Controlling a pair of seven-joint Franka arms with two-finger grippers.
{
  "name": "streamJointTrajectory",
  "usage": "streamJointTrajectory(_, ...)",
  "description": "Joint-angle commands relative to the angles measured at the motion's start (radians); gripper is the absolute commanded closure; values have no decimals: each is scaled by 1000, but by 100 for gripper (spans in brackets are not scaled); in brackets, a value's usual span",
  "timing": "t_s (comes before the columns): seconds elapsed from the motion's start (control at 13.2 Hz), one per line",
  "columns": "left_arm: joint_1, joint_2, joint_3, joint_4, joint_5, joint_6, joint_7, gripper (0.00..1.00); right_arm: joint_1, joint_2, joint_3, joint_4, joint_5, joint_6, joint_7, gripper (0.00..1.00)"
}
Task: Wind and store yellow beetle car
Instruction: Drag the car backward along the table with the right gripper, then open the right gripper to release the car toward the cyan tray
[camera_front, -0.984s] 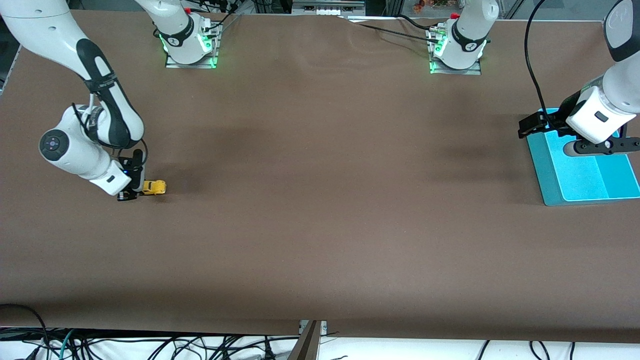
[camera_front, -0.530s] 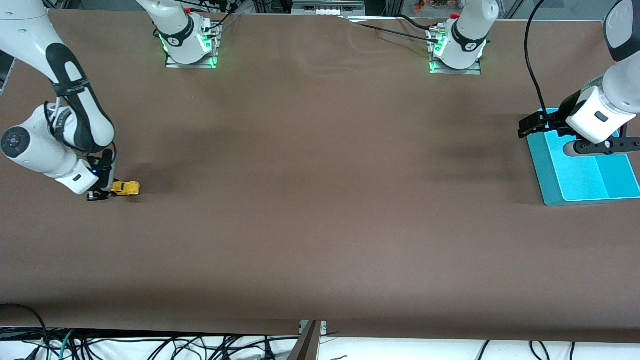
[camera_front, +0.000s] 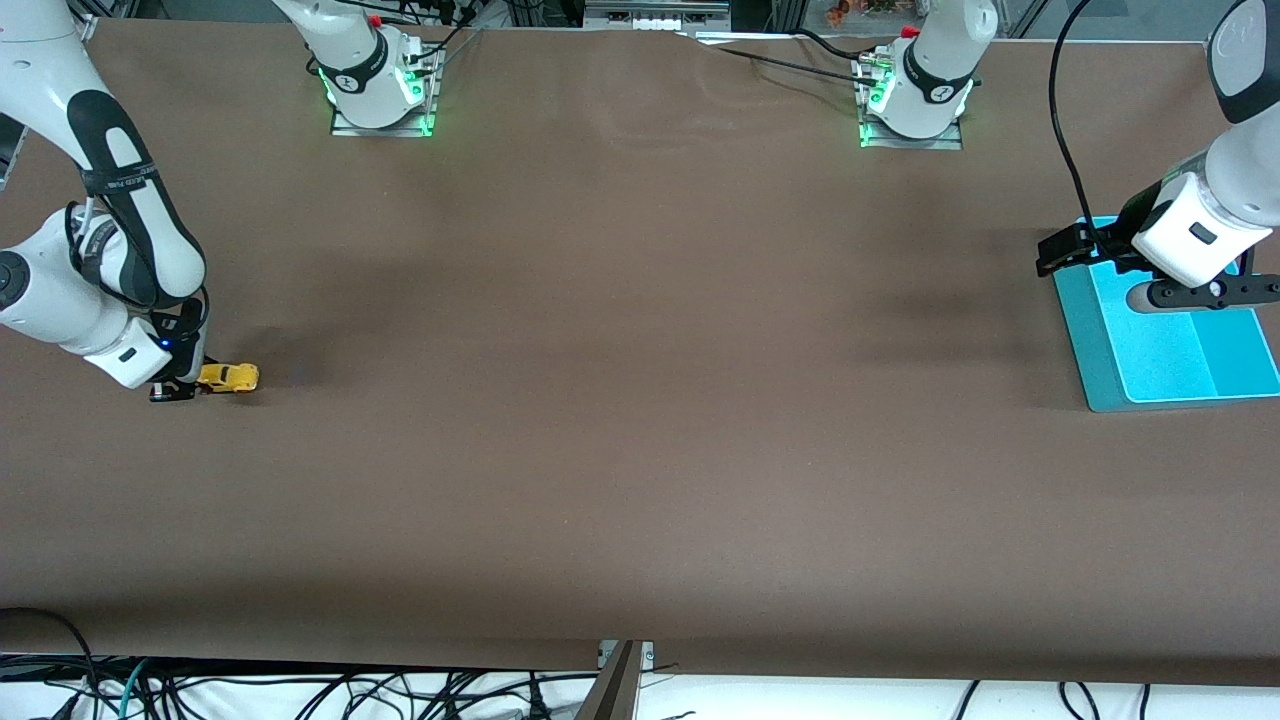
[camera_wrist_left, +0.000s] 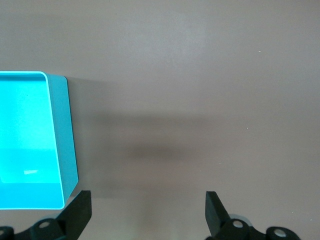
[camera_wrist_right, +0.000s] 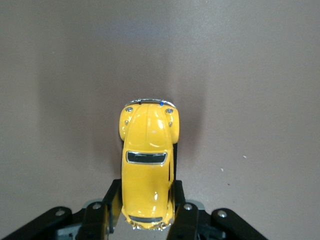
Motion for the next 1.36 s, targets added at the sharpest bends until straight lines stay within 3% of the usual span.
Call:
streamJointTrajectory(0.0,8,-7,-10,9,31,-15,-7,0,-19,107,11,22,7,35,-27,30)
streamJointTrajectory(0.08,8,-7,-10,9,31,-15,-7,0,-19,107,11,36,5,29,-30,0)
streamJointTrajectory(0.91,8,-8,-7,8,31,-15,-5,0,-11,75,40,50,8,12,-21,0)
streamJointTrajectory(1.29,9,0,-2,0,31,-9,-2,0,-9,61,57,188,16,-132,-4,0)
